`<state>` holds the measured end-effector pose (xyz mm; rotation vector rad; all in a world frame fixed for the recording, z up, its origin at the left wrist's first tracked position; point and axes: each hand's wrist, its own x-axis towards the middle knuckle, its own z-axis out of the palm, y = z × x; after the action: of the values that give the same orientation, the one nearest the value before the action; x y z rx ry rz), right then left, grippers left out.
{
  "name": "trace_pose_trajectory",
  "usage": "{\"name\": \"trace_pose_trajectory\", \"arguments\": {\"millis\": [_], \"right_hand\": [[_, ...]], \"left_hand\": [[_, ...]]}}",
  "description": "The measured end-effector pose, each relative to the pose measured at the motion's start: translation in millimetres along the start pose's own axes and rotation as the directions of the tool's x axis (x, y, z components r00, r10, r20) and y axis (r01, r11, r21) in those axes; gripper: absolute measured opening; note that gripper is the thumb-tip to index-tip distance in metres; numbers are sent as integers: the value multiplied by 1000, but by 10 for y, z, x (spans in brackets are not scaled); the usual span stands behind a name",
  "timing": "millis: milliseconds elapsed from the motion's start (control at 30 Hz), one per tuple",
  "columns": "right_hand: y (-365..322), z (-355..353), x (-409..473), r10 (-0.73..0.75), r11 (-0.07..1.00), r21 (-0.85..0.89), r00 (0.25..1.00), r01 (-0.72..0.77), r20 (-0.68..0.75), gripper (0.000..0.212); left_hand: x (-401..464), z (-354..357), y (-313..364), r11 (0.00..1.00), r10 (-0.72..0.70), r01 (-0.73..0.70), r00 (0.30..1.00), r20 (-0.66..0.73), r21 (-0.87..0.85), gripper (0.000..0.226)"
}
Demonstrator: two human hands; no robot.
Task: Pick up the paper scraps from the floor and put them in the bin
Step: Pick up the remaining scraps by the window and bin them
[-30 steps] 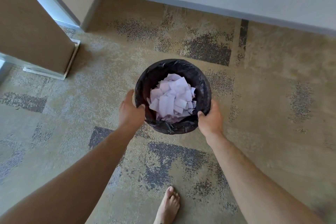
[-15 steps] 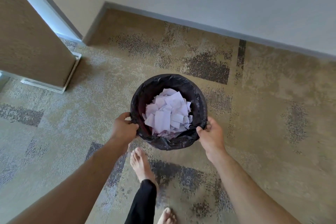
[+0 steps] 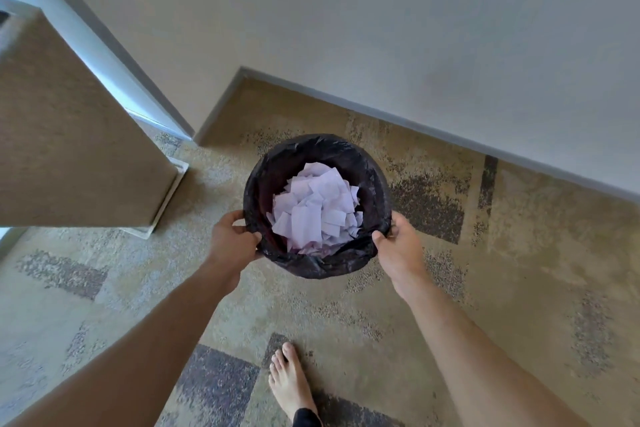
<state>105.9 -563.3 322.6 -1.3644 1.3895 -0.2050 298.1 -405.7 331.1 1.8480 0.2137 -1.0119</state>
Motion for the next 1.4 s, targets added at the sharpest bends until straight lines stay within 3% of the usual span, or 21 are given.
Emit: {"name": "trace_pose_trajectory", "arguments": {"millis": [567,867,1100,1200,1267,1400], "right_hand": [[-1433,618,2227,-170,965,-183,978,190,120,31],[-1507,882,2934,-168,956,-221,977,194,132,25],[-1406,907,2995,-195,965,-141,966,220,171,34],[-1399,872,2963,-198,970,-103,960,222,200,42],[-1432,838,2897,-189,974,-76,953,212,238,34],[-1469,764,2701,-315,892,-260,921,370,230,25]], "left_hand": [[1817,390,1292,985,23,-41,993,-112,-165,44],[2493,524,1390,982,40,-62,991,-126,-177,43],[2616,492,1308,983,16,-41,990,-138,-180,45],[2581,464,1263,989,31,-51,990,-139,-140,48],[2497,449,1256,995,55,-68,985,-164,-75,54],[2216,409,1311,945,233,-151,933,-273,291,62]]}}
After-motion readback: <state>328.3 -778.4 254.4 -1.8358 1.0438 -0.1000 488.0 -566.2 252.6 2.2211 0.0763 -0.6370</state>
